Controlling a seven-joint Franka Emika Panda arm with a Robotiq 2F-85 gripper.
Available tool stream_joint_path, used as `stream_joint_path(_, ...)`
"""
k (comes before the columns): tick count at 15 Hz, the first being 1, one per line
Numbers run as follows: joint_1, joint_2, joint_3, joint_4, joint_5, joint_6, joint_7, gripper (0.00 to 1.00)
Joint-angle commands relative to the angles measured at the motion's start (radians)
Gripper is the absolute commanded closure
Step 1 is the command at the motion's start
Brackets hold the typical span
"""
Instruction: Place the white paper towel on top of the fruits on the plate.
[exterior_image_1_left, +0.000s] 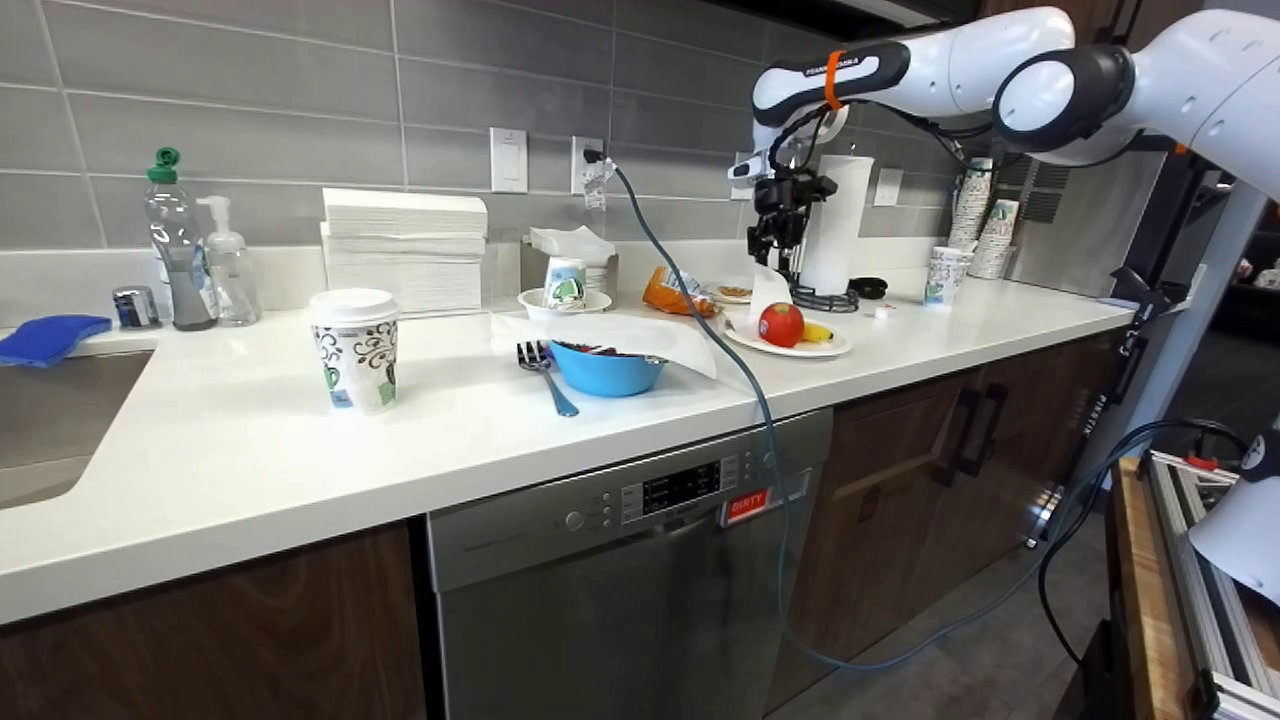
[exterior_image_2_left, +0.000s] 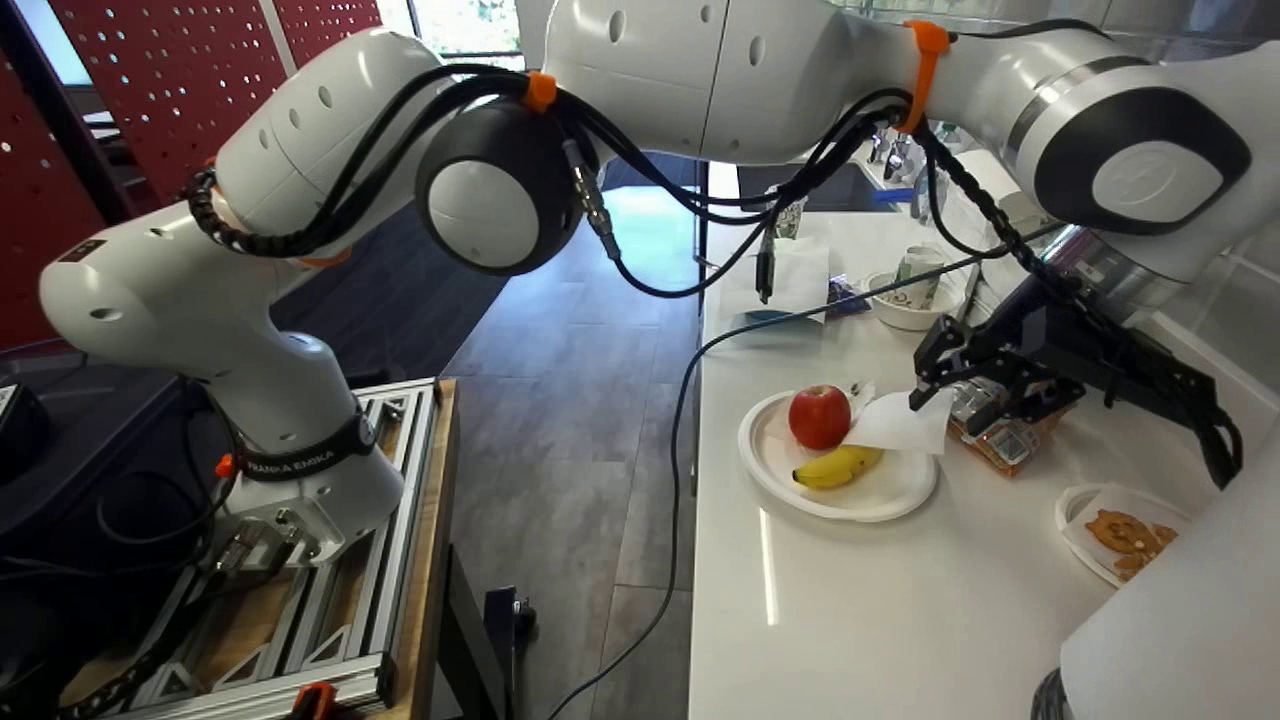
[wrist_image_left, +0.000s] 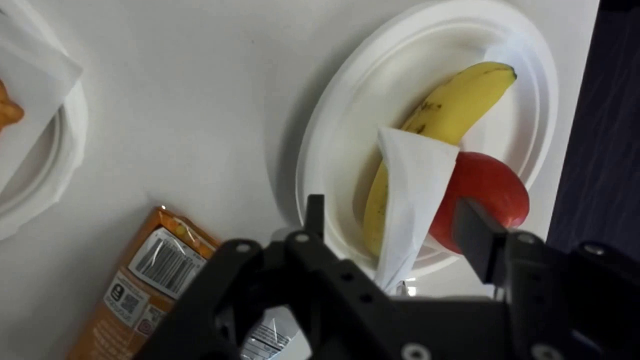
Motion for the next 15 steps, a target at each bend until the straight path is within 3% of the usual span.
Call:
stream_joint_path(1, -0.018, 0.008, 0.027, 0.002, 0.021, -0.041, -0.077, 0.63)
stream_joint_path(6, -0.018, -0.039, 0.012, -0.042, 0.012, -0.172, -0.034, 0.99)
stream_joint_path(15, 0.022, -0.17, 0.03, -0.173, 0.025, -0.302, 0.075, 1.0)
